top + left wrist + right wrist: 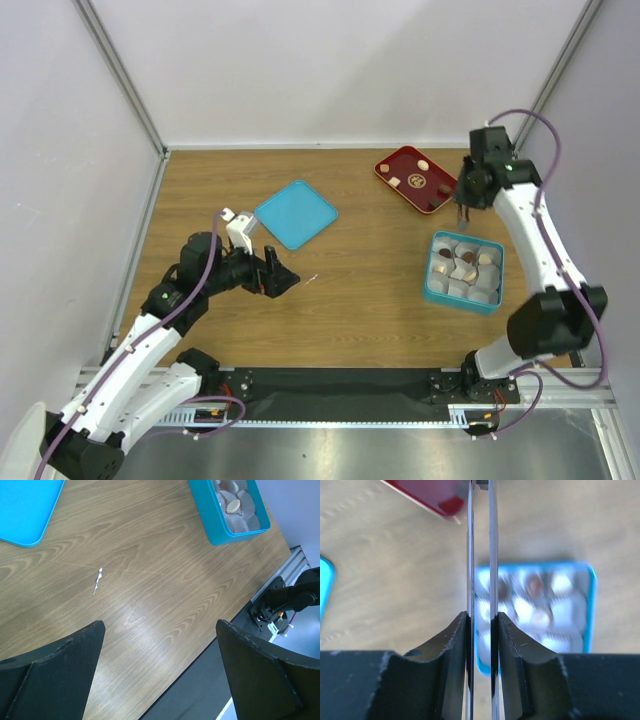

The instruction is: Pack the chocolate

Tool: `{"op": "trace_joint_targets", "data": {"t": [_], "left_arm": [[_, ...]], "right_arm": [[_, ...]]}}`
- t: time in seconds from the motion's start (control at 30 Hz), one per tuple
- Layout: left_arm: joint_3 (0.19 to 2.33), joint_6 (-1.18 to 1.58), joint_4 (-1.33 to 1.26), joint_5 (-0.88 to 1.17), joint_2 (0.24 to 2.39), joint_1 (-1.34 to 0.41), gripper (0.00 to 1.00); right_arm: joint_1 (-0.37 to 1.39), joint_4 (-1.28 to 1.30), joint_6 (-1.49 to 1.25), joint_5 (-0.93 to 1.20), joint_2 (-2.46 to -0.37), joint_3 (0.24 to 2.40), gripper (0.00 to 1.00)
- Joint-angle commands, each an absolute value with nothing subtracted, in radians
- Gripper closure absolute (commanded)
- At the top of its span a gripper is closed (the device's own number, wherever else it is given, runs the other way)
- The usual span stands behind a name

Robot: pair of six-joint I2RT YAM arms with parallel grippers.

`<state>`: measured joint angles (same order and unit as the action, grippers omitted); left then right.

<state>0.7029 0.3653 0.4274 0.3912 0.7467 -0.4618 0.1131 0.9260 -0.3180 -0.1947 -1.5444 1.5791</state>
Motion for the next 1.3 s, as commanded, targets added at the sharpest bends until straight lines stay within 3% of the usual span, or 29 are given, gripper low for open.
{"op": "trace_joint_targets", "data": {"t": [0.0,0.47,1.27], "left_arm": [[0.707,0.364,0.376,0.431,0.718,-0.453,0.00],[0.699,0.373,0.359,0.466,0.684,-0.454,0.00],[0.701,0.373,0.365,0.468,0.680,-0.462,0.00]], "right_arm": [[0.081,1.030,-0.391,-0.207,-1.424,1.471,0.75],[-0.054,1.209,-0.448,-0.144,-1.132,1.235,0.75],[-0.094,1.152,-0.445,-0.196,-1.109,1.069,0.73]]}}
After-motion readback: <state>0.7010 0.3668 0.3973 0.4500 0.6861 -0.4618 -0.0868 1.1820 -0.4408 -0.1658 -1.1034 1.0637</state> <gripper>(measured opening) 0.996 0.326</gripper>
